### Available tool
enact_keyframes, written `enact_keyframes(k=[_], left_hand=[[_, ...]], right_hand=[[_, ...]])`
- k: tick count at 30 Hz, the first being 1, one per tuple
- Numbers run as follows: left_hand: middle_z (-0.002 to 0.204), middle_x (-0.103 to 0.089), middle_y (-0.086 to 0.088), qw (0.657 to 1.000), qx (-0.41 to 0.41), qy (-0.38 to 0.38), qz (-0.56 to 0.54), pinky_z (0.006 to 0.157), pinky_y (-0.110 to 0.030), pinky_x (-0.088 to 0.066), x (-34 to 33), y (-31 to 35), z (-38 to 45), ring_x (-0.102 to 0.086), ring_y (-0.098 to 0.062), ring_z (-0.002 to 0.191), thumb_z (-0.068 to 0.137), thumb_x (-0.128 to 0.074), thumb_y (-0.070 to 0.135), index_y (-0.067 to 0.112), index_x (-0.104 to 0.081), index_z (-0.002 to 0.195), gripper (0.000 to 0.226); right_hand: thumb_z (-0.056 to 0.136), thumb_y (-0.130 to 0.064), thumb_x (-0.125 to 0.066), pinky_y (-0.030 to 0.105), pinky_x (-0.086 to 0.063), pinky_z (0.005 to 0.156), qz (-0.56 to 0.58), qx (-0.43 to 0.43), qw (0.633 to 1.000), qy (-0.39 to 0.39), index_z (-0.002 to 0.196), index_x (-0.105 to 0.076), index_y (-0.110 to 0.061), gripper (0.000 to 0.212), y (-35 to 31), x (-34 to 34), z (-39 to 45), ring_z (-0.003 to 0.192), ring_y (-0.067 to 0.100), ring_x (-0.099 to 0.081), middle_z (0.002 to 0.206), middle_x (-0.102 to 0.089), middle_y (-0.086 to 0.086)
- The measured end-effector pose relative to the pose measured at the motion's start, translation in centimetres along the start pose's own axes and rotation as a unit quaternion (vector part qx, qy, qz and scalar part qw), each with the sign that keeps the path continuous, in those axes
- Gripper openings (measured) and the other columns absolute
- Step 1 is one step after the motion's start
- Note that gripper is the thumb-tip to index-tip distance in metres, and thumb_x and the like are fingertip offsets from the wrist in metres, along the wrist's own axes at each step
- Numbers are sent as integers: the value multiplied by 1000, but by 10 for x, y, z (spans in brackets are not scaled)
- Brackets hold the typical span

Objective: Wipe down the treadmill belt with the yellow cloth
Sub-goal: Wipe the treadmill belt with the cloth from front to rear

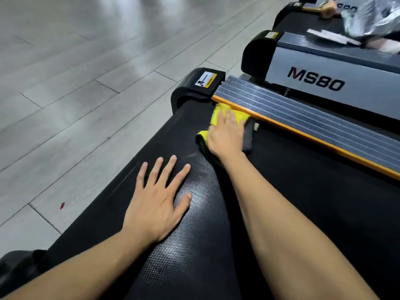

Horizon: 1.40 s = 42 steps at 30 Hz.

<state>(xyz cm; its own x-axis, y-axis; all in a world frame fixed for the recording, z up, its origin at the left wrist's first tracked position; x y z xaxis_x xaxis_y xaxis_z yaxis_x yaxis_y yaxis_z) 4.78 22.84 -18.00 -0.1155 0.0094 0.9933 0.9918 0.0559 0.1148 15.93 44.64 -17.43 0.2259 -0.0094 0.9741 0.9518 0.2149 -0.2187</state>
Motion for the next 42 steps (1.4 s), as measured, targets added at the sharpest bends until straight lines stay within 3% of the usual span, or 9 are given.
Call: enact_keyframes(k=[4, 7, 14, 18, 24, 29, 33, 38, 42], left_hand=[[169, -10, 4, 1000, 0, 3, -5, 125, -52, -7, 2, -2, 1, -5, -23, 157, 98, -16, 65, 42, -13, 158, 65], [169, -10, 5, 1000, -4, 5, -7, 125, -50, -6, 2, -3, -1, -4, -21, 157, 97, -15, 67, 44, -11, 158, 65], [170, -7, 7, 1000, 1, -6, -12, 126, -49, -2, 4, -2, -1, 0, -19, 157, 97, -12, 69, 46, -7, 158, 65], [170, -8, 5, 1000, 7, -7, -9, 125, -51, -4, 2, 1, 0, -2, -22, 157, 97, -11, 67, 44, -8, 158, 65], [170, -6, 5, 1000, 10, -5, 3, 125, -51, -3, 1, -1, 1, 0, -21, 157, 97, -9, 68, 44, -5, 158, 66], [170, -7, 6, 1000, 11, 1, 4, 125, -49, -3, 3, -4, 3, -2, -21, 157, 96, -11, 69, 46, -5, 158, 66], [169, -6, 8, 1000, 6, -1, -5, 126, -48, -1, 5, -6, 1, -1, -19, 157, 95, -10, 70, 47, -4, 157, 66], [170, -5, 7, 1000, 8, -3, -12, 126, -50, -2, 5, -3, 0, 0, -20, 157, 96, -9, 70, 46, -5, 157, 66], [170, -5, 5, 1000, 11, 2, -15, 125, -51, -2, 3, 0, 0, 1, -21, 157, 96, -10, 68, 44, -5, 158, 66]], right_hand=[[101, -34, -33, 47, -2, 123, 5, 133, 990, -47, 156, -22, -16, 59, -84, -17, 29, 153, 18, -4, 166, -12, 4], [101, -32, -32, 43, -2, 124, 20, 145, 988, -44, 157, -21, -17, 58, -87, -18, 27, 153, 17, -5, 166, -13, 3], [89, -30, -28, 46, -16, 122, 45, -45, 997, 36, 153, -32, -12, 66, 94, 15, -59, 149, 23, -23, 160, -32, 11], [98, -26, -33, 49, -10, 123, 33, -129, 989, 58, 154, -28, -9, 59, 148, 30, -94, 151, 27, -17, 162, -24, 12], [95, -33, -29, 49, -14, 122, 4, 15, 1000, 13, 153, -31, -10, 62, 28, 4, -31, 151, 25, -17, 162, -24, 12], [101, -29, -32, 43, -1, 124, 28, 144, 988, -43, 156, -23, -16, 57, -58, -12, 18, 153, 18, -7, 166, -13, 4], [98, -29, -34, 43, -6, 124, 59, 79, 995, -18, 155, -27, -15, 59, -15, -3, -13, 152, 19, -13, 164, -20, 6], [95, -20, -36, 49, -16, 122, 56, -102, 991, 62, 152, -33, -9, 59, 140, 34, -107, 148, 28, -25, 159, -33, 15], [94, -30, -26, 51, -14, 122, 39, -130, 989, 59, 152, -32, -6, 63, 133, 33, -103, 150, 29, -19, 161, -26, 16]])
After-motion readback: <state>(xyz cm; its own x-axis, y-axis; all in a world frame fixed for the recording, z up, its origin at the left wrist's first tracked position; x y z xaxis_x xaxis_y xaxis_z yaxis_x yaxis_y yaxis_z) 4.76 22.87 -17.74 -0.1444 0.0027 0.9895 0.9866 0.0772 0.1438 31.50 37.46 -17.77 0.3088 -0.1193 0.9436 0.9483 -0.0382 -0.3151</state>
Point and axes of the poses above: each hand's wrist, its own z-axis towards the middle knuckle, its own x-axis out of the back of the hand, y = z × x, the point moved 7 cm from there along z, towards the middle knuckle
